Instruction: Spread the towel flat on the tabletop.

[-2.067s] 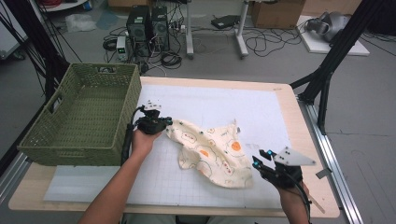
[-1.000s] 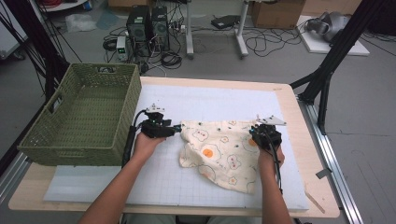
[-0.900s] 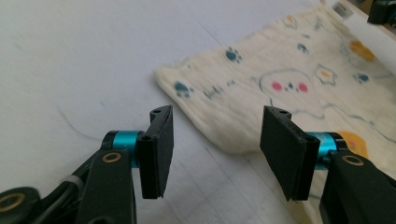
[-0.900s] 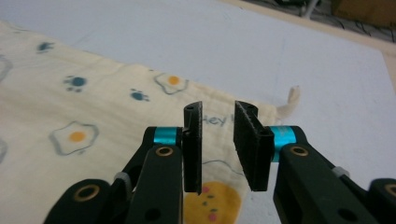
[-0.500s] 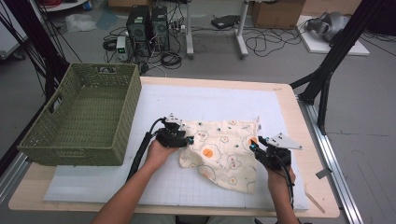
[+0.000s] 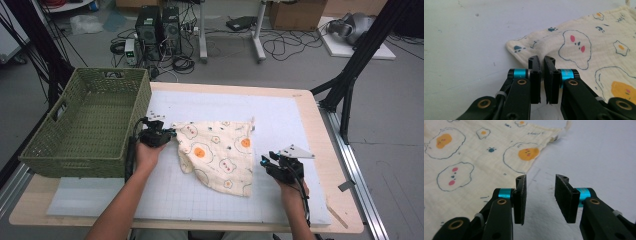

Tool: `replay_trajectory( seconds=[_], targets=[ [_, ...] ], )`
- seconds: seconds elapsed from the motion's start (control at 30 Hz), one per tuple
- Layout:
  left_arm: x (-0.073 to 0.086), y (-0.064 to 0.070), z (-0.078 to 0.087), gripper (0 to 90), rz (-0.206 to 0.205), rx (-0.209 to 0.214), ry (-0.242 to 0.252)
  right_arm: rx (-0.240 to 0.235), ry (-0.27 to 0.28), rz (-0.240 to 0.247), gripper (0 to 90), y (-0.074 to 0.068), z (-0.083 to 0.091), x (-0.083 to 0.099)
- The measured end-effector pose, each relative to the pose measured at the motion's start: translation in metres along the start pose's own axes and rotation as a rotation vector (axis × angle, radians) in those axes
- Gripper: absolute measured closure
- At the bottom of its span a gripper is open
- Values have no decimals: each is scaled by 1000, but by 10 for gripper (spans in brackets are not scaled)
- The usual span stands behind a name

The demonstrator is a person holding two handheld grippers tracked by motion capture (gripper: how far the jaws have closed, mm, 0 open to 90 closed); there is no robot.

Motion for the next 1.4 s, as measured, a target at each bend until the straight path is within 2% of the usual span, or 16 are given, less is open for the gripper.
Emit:
replay_trajectory(
  seconds=[0.13,0.3,0.33,0.4,0.43,0.47,0.5,0.57,0.67,0.77,0.83,0.93,1.03,1.13,1.23,1.4],
  targets=[
    [-7,7,-2,703,-7,11,52,-29,-20,38,545,-19,-15,-7],
    [-3,9,-3,516,-2,20,20,-32,-76,59,539,-33,-40,-10],
    [-3,8,-1,490,5,21,19,-36,-96,70,566,-35,-45,-8],
    [-5,9,3,468,11,30,34,-78,-92,70,782,-37,-46,-11],
    [-6,9,4,468,8,29,37,-93,-92,93,866,-39,-46,-11],
    [-7,10,6,467,5,32,47,-83,-89,123,872,-39,-47,-12],
    [-8,11,7,466,8,37,49,-64,-88,141,874,-38,-48,-13],
    [-8,14,8,466,0,47,43,21,-82,156,874,-29,-50,-15],
    [-6,20,10,472,-20,67,30,124,-85,90,873,-5,-51,-14],
    [-5,27,11,481,-45,87,8,213,-101,68,873,13,-51,-11],
    [-5,32,12,480,-44,110,2,265,-99,63,869,22,-50,-12],
    [-1,43,14,478,-56,154,-6,250,-109,50,807,21,-50,-10],
    [7,56,18,488,-74,198,-12,214,-57,45,696,15,-42,-17],
    [18,67,20,513,-130,242,-48,175,-20,90,631,6,-31,-21],
    [25,79,26,514,-136,291,-34,150,6,147,610,-1,-16,-19],
    [40,84,43,540,-152,326,-26,107,32,196,597,-6,9,-9]
  ],
)
Point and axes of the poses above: each handheld gripper's, and its own axes: z roughly backward along the jaws, x roughly out of its underside, y roughly to its right, the point moved 9 cm from there along -z, roughly forward along the jaws, and after that the axes turned 11 degrees about x, right-handed, at the moved point
